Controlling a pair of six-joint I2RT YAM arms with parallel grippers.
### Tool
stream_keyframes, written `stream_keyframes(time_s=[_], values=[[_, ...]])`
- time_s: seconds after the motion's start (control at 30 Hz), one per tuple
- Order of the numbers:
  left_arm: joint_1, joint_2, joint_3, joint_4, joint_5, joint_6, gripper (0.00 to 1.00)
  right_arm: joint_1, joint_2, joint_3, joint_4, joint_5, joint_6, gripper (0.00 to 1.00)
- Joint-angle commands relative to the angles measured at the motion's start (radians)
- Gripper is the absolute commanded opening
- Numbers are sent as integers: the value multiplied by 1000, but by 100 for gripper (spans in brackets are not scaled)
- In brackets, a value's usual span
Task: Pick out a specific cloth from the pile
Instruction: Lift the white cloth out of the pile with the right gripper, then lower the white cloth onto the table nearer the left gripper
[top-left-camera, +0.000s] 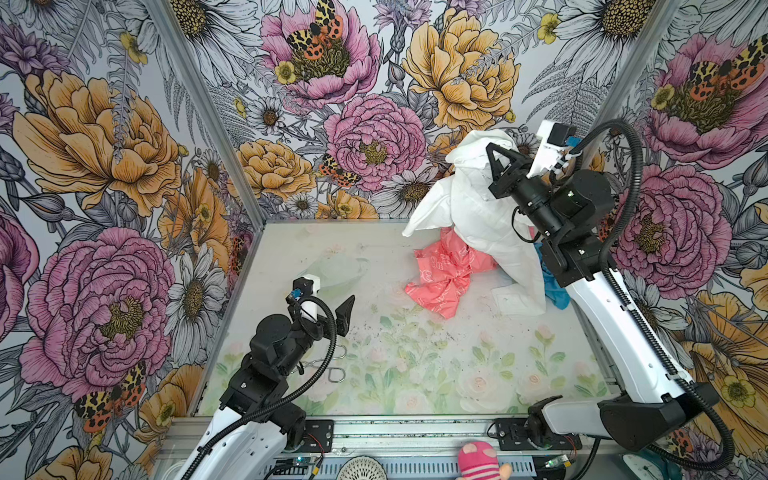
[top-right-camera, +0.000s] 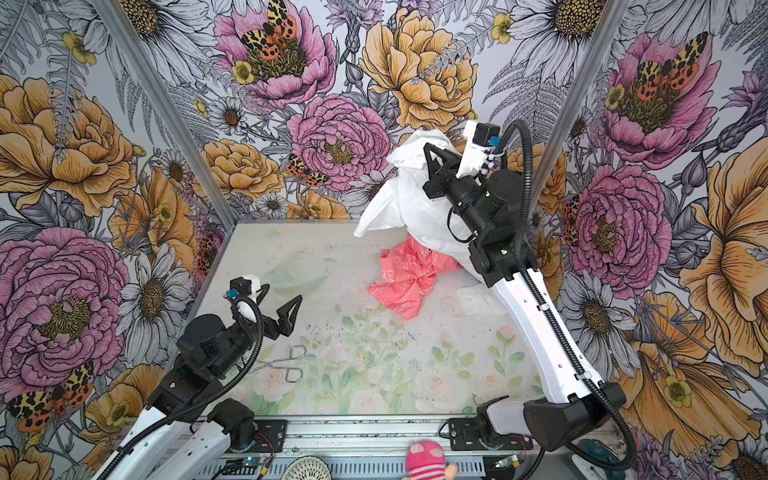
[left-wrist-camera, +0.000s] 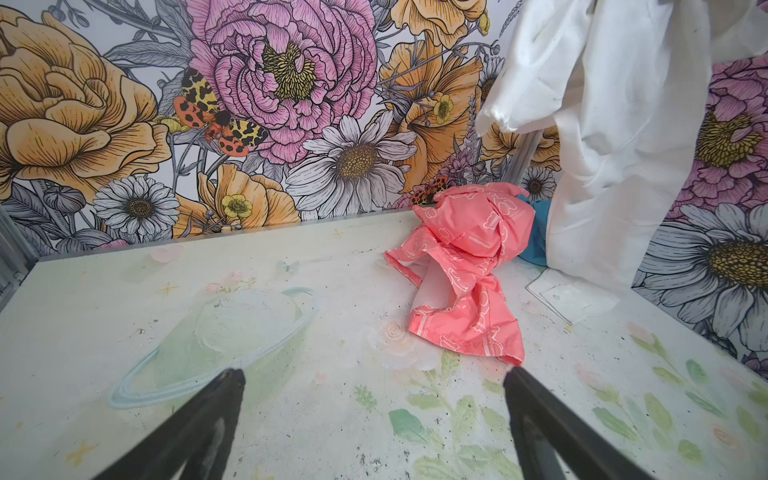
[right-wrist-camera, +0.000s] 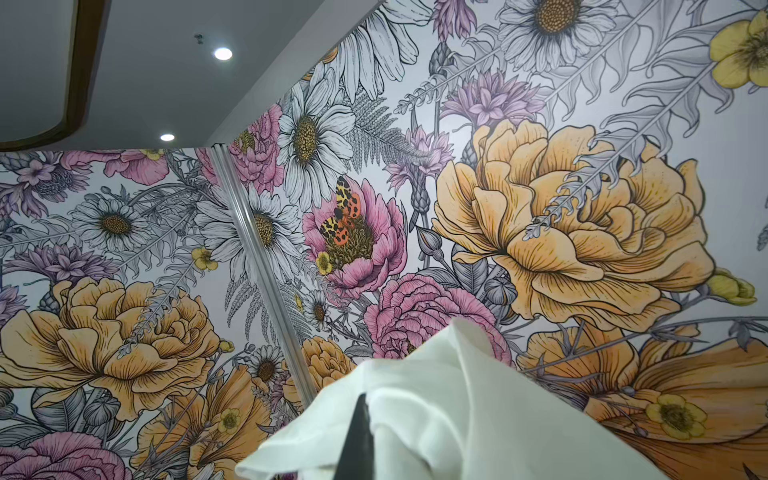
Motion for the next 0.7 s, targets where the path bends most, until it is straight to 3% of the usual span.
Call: stream_keyframes(time_s=[0.0,0.67], values=[[7,-15,-6,-6,-17,7,99,44,31,83,0,6,-56,0],[7,-28,-7,-10,-32,9,99,325,414,375,-32,-6,-67,0]])
